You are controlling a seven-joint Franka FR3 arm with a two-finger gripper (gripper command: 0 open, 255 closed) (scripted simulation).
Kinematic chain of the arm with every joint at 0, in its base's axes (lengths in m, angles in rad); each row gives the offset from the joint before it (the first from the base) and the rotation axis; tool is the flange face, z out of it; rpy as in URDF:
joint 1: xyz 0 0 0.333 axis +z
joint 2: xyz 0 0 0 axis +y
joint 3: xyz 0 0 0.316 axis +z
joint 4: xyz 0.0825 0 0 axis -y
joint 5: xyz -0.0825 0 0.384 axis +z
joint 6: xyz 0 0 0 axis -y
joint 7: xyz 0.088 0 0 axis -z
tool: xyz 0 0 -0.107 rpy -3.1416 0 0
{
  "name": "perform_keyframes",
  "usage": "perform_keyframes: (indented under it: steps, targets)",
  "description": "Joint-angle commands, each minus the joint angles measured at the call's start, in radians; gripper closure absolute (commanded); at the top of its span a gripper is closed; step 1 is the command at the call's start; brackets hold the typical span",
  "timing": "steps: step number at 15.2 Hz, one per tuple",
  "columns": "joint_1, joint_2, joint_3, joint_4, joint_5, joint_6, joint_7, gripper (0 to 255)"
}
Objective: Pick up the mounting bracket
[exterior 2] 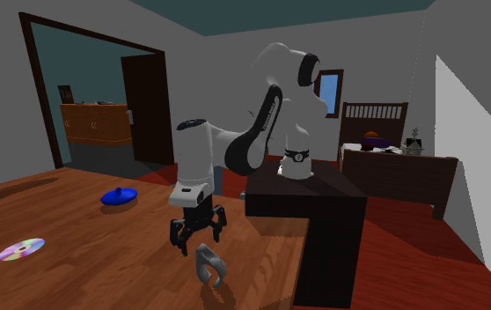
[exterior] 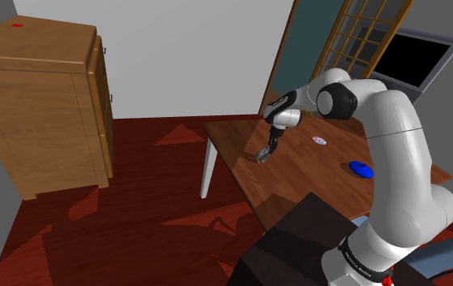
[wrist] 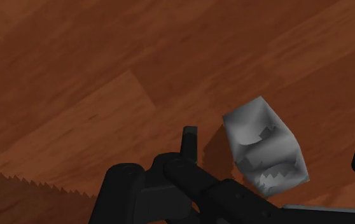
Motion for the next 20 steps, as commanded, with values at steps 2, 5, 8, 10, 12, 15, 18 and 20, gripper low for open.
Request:
perform_keyframes:
  steps: [2, 5, 8, 10, 12, 15, 18, 20]
  targets:
    - [-0.008, 0.034, 0.010, 0.012, 0.009, 0.023, -0.006, 0]
    - [-0.014, 0.063, 0.018, 0.024, 0.015, 0.039, -0.010, 0]
    - [-0.014, 0.060, 0.018, 0.021, 0.015, 0.040, -0.010, 255]
    - [-0.014, 0.060, 0.018, 0.020, 0.015, 0.040, -0.010, 255]
    - [-0.013, 0.060, 0.018, 0.020, 0.015, 0.040, -0.010, 255]
    - [-0.013, 0.059, 0.017, 0.020, 0.015, 0.041, -0.010, 255]
    - [-0.009, 0.041, 0.012, 0.015, 0.010, 0.026, -0.007, 255]
    - [-0.005, 0.019, 0.006, 0.007, 0.005, 0.013, -0.004, 255]
